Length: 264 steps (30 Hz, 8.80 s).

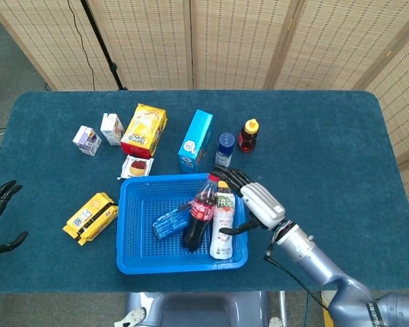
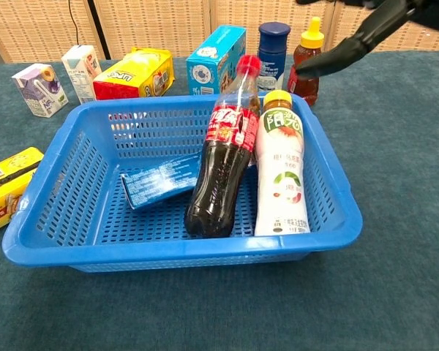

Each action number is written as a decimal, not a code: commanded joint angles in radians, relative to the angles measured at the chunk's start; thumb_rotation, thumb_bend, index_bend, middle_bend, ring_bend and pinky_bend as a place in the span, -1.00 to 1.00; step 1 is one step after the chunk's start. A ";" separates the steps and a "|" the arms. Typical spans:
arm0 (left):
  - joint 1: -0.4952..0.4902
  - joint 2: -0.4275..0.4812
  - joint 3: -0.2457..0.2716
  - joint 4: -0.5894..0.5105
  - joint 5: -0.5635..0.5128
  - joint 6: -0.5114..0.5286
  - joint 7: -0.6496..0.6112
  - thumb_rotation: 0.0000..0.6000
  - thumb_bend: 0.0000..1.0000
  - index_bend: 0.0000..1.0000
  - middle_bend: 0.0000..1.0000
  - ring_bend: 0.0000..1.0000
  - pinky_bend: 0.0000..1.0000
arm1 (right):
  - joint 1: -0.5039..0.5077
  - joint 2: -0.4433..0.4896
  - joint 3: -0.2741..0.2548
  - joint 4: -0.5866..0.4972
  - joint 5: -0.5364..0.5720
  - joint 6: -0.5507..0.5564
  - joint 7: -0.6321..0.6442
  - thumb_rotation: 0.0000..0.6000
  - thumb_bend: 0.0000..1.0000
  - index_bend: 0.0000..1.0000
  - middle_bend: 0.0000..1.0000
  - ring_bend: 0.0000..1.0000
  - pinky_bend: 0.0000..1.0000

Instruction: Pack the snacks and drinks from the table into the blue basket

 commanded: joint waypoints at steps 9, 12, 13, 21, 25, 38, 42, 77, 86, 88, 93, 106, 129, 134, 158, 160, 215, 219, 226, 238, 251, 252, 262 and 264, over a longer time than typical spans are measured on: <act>-0.082 -0.082 -0.007 0.121 0.104 -0.036 0.046 1.00 -0.45 -1.00 -1.00 -1.00 -1.00 | -0.282 0.102 -0.111 0.189 -0.287 0.437 -0.097 1.00 -1.00 -1.00 -1.00 -1.00 -1.00; -0.108 -0.112 -0.008 0.159 0.121 -0.063 0.106 1.00 -0.49 -1.00 -1.00 -1.00 -1.00 | -0.336 0.089 -0.152 0.269 -0.324 0.500 -0.072 1.00 -1.00 -1.00 -1.00 -1.00 -1.00; -0.121 -0.122 -0.003 0.169 0.128 -0.084 0.123 1.00 -0.51 -1.00 -1.00 -1.00 -1.00 | -0.362 0.079 -0.170 0.300 -0.329 0.525 -0.063 1.00 -1.00 -1.00 -1.00 -1.00 -1.00; -0.174 -0.179 0.042 0.204 0.146 -0.192 0.114 1.00 -0.61 -1.00 -1.00 -1.00 -1.00 | -0.473 0.011 -0.232 0.439 -0.353 0.640 0.015 1.00 -1.00 -1.00 -1.00 -1.00 -1.00; -0.178 -0.227 0.048 0.173 0.092 -0.239 0.104 1.00 -0.62 -1.00 -1.00 -1.00 -1.00 | -0.501 -0.015 -0.245 0.489 -0.370 0.676 0.058 1.00 -1.00 -1.00 -1.00 -1.00 -1.00; -0.216 -0.339 -0.020 0.090 -0.157 -0.404 0.173 1.00 -0.67 -1.00 -1.00 -1.00 -1.00 | -0.509 -0.005 -0.239 0.538 -0.393 0.699 0.135 1.00 -1.00 -1.00 -1.00 -1.00 -1.00; -0.225 -0.360 -0.031 0.078 -0.163 -0.405 0.121 1.00 -0.69 -1.00 -1.00 -1.00 -1.00 | -0.509 -0.003 -0.242 0.542 -0.403 0.699 0.145 1.00 -1.00 -1.00 -1.00 -1.00 -1.00; -0.163 -0.405 -0.179 0.112 -0.257 -0.176 0.066 1.00 -0.09 -0.05 -0.03 -0.04 0.16 | -0.519 0.006 -0.226 0.541 -0.405 0.716 0.198 1.00 -1.00 -1.00 -1.00 -1.00 -1.00; -0.239 -0.291 -0.179 -0.043 0.016 -0.104 0.078 1.00 -0.18 -0.09 -0.03 -0.08 0.16 | -0.518 0.005 -0.226 0.532 -0.407 0.707 0.183 1.00 -1.00 -1.00 -1.00 -1.00 -1.00; -0.262 -0.293 -0.178 -0.070 0.044 -0.119 0.123 1.00 -0.19 -0.09 -0.04 -0.09 0.16 | -0.519 0.005 -0.226 0.531 -0.408 0.707 0.182 1.00 -1.00 -1.00 -1.00 -1.00 -1.00; -0.336 -0.356 -0.189 -0.121 0.037 -0.211 0.299 1.00 -0.20 -0.11 -0.08 -0.14 0.16 | -0.521 0.006 -0.226 0.533 -0.402 0.703 0.186 1.00 -1.00 -1.00 -1.00 -1.00 -1.00; -0.429 -0.610 -0.200 -0.015 -0.139 -0.332 0.567 1.00 -0.22 -0.25 -0.50 -0.65 -0.35 | -0.517 0.008 -0.224 0.538 -0.403 0.699 0.203 1.00 -1.00 -1.00 -1.00 -1.00 -1.00; -0.364 -0.341 -0.173 -0.035 -0.117 -0.217 0.310 0.91 -0.59 -1.00 -1.00 -1.00 -1.00 | -0.510 0.005 -0.225 0.525 -0.409 0.681 0.188 1.00 -1.00 -1.00 -1.00 -1.00 -1.00; -0.340 -0.259 -0.217 0.075 -0.217 -0.224 0.172 0.92 -0.59 -1.00 -1.00 -1.00 -1.00 | -0.509 0.006 -0.227 0.521 -0.417 0.683 0.184 1.00 -1.00 -1.00 -1.00 -1.00 -1.00; -0.619 -0.511 -0.226 0.803 -0.363 -0.792 0.021 0.91 -0.59 -1.00 -1.00 -1.00 -1.00 | -0.485 -0.022 -0.211 0.526 -0.376 0.610 0.116 1.00 -1.00 -1.00 -1.00 -1.00 -1.00; -0.650 -0.544 -0.225 0.843 -0.361 -0.837 0.019 0.91 -0.59 -1.00 -1.00 -1.00 -1.00 | -0.483 -0.025 -0.208 0.527 -0.365 0.600 0.113 1.00 -1.00 -1.00 -1.00 -1.00 -1.00; -0.516 -0.304 -0.147 0.461 -0.108 -0.356 -0.074 1.00 -0.18 0.02 0.07 -0.11 0.00 | -0.468 -0.041 -0.199 0.527 -0.334 0.556 0.107 1.00 -1.00 -1.00 -1.00 -1.00 -1.00; -0.485 -0.203 -0.121 0.248 -0.017 -0.252 -0.025 1.00 -0.20 0.02 0.07 -0.11 0.00 | -0.471 -0.039 -0.200 0.521 -0.338 0.564 0.106 1.00 -1.00 -1.00 -1.00 -1.00 -1.00; -0.471 -0.104 -0.075 -0.008 0.131 -0.177 0.074 1.00 -0.21 0.02 0.07 -0.11 0.00 | -0.476 -0.033 -0.196 0.519 -0.329 0.571 0.116 1.00 -1.00 -1.00 -1.00 -1.00 -1.00; -0.523 -0.149 -0.017 -0.189 0.206 -0.339 0.275 1.00 -0.23 0.01 0.07 -0.14 0.00 | -0.478 -0.026 -0.189 0.521 -0.321 0.575 0.133 1.00 -1.00 -1.00 -1.00 -1.00 -1.00; -0.529 -0.200 0.004 -0.231 0.112 -0.452 0.415 1.00 -0.47 -1.00 -1.00 -1.00 -1.00 | -0.481 -0.022 -0.182 0.525 -0.314 0.579 0.141 1.00 -1.00 -1.00 -1.00 -1.00 -1.00; -0.522 -0.199 0.003 -0.230 0.118 -0.433 0.410 1.00 -0.49 -1.00 -1.00 -1.00 -1.00 | -0.481 -0.021 -0.182 0.525 -0.314 0.580 0.141 1.00 -1.00 -1.00 -1.00 -1.00 -1.00; -0.385 -0.121 0.037 -0.177 0.182 -0.145 0.296 1.00 -0.56 -1.00 -1.00 -1.00 -1.00 | -0.486 -0.020 -0.177 0.514 -0.320 0.597 0.126 1.00 -1.00 -1.00 -1.00 -1.00 -1.00; -0.323 -0.103 0.046 -0.149 0.144 -0.079 0.295 1.00 -0.56 -1.00 -1.00 -1.00 -1.00 | -0.489 -0.019 -0.172 0.509 -0.320 0.607 0.118 1.00 -1.00 -1.00 -1.00 -1.00 -1.00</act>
